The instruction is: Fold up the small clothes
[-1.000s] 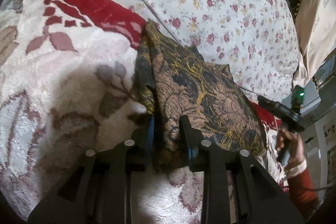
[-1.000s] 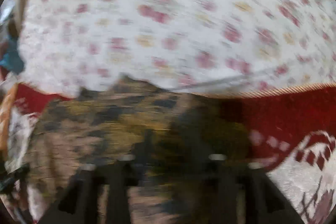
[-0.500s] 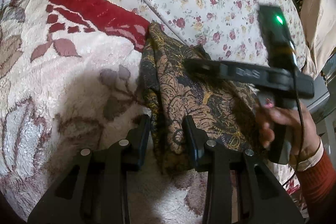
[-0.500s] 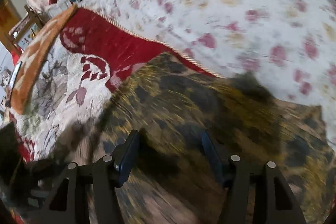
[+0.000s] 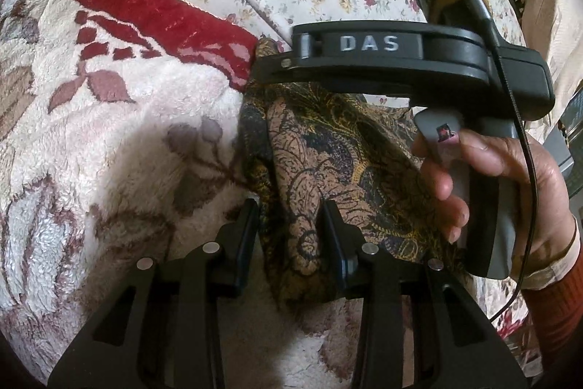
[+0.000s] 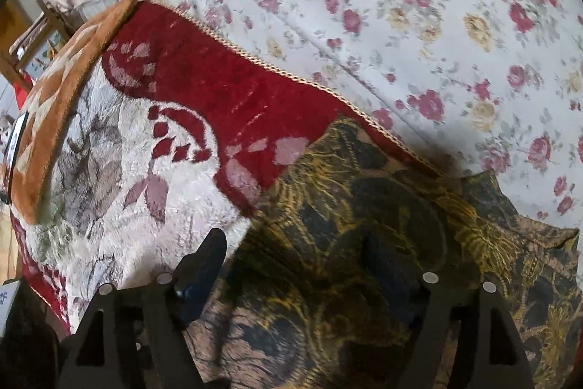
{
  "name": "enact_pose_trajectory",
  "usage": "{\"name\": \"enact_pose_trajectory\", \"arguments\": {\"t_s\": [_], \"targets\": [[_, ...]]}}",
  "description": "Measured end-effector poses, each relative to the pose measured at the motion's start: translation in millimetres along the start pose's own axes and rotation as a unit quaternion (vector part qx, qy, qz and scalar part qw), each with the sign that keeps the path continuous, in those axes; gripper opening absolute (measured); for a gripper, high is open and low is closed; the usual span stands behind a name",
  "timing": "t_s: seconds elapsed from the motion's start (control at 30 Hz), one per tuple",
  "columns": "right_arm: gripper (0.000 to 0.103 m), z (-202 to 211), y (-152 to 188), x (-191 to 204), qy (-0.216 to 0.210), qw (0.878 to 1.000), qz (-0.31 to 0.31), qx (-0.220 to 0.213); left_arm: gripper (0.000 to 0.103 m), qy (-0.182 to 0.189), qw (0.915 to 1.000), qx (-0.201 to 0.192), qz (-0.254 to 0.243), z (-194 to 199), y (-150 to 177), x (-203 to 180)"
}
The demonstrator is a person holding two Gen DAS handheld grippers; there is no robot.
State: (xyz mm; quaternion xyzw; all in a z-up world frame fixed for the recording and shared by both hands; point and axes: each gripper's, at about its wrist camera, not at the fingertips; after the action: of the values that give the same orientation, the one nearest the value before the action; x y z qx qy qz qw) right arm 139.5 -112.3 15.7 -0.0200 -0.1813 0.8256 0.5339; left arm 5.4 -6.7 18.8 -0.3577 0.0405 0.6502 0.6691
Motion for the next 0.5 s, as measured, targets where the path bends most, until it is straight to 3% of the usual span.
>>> {"name": "enact_pose_trajectory", "arguments": {"t_s": [0.23, 0.37, 0.43, 0.47, 0.5], "targets": [[0.079, -16.4, -7.2, 17.5, 0.042, 0.998, 0.032, 0.023, 0.039, 0.02, 0.9996, 0.001, 0.018, -2.7, -6.7, 6.3], [0.085, -36.8, -11.5, 24.6, 0.075, 0.994, 0.055, 0.056, 0.053, 0.052, 0.9981, -0.002, 0.032, -2.8, -10.6, 10.7], [0.086, -40.3, -12.2, 27.6, 0.08, 0.993, 0.069, 0.052, 0.056, 0.054, 0.9981, -0.004, 0.03, -4.4, -11.6, 8.5], [0.085, -39.7, -12.4, 26.0, 0.074, 0.994, 0.069, 0.051, 0.059, 0.054, 0.9981, -0.005, 0.028, -5.1, -11.8, 6.7], [0.074, -36.7, -12.0, 22.4, 0.074, 0.994, 0.068, 0.047, 0.061, 0.055, 0.9981, -0.005, 0.027, -6.3, -12.9, 5.4]]}}
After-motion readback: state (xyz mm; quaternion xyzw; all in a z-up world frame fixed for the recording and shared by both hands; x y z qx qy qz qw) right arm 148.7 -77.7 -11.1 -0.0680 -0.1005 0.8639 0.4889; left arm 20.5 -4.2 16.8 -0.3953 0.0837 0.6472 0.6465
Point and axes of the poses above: each gripper's, at about its wrist camera, not at the fingertips, and z roughly against the way its jaws point, x to its left, y to its underside, and after that the axes turned 5 degrees about x, right-handed
